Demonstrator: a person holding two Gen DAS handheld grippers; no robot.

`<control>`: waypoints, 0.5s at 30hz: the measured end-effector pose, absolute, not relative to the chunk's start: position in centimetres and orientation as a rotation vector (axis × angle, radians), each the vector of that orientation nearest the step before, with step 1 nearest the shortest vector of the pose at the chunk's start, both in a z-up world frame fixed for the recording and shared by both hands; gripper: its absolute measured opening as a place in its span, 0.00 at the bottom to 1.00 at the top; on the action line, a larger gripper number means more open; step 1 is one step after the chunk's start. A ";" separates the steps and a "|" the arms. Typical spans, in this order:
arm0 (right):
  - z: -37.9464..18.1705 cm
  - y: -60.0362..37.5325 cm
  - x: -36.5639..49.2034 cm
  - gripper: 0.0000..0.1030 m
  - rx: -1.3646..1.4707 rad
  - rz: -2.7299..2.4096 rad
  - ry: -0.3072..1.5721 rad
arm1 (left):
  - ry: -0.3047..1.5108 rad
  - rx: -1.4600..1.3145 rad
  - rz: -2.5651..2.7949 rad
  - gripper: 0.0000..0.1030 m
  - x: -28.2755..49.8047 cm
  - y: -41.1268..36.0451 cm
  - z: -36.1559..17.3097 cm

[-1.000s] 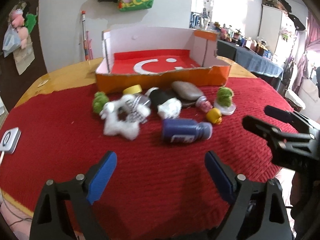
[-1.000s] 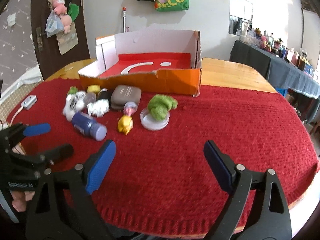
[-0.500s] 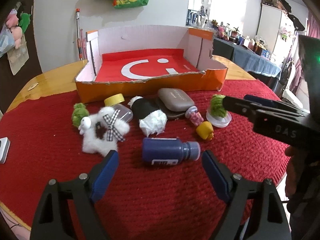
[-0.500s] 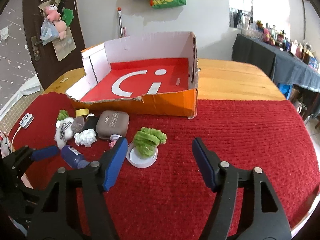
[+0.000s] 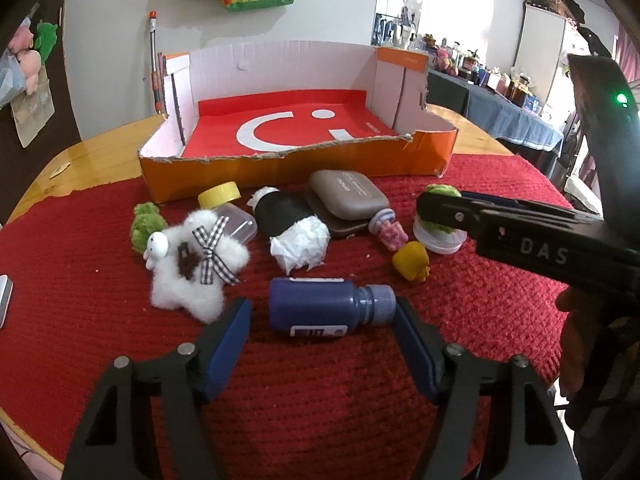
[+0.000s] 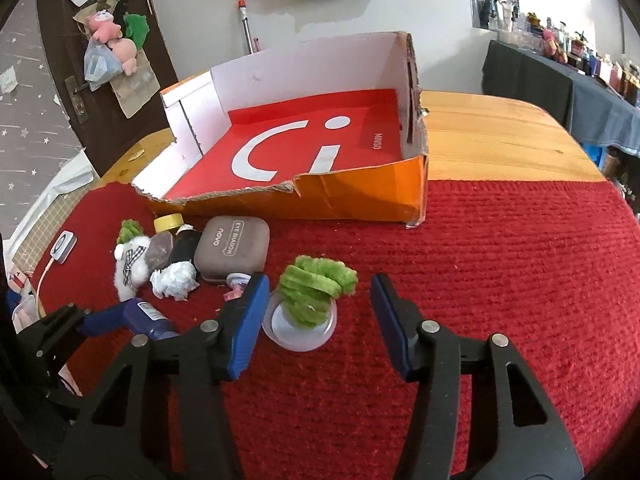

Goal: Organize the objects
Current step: 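Move the left tool to the navy-blue bottle while the right tool approaches the green yarn ball, then close the left tool on the navy-blue bottle while the right tool grasps the green yarn ball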

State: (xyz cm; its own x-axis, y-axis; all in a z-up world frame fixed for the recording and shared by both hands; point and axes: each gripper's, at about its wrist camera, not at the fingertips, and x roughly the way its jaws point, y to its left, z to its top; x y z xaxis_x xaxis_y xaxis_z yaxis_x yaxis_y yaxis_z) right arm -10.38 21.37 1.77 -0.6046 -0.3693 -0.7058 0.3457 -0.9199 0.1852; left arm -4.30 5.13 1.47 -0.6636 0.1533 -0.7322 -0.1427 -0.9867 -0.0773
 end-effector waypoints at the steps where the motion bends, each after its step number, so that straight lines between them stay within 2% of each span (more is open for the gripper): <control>1: 1.7 21.2 -10.5 0.47 1.114 -2.500 -0.042 | -0.022 -1.203 2.724 0.69 -4.4 5.2 1.5; 3: 1.4 20.9 -10.7 0.45 1.126 -2.492 -0.037 | -0.027 -1.203 2.721 0.66 -4.3 5.1 1.4; 6: 1.2 20.6 -10.9 0.36 1.130 -2.472 -0.047 | -0.030 -1.199 2.711 0.62 -4.4 5.1 1.5; 15: 2.1 20.3 -10.5 0.32 1.076 -2.484 -0.037 | -0.060 -1.188 2.693 0.62 -4.3 4.8 1.8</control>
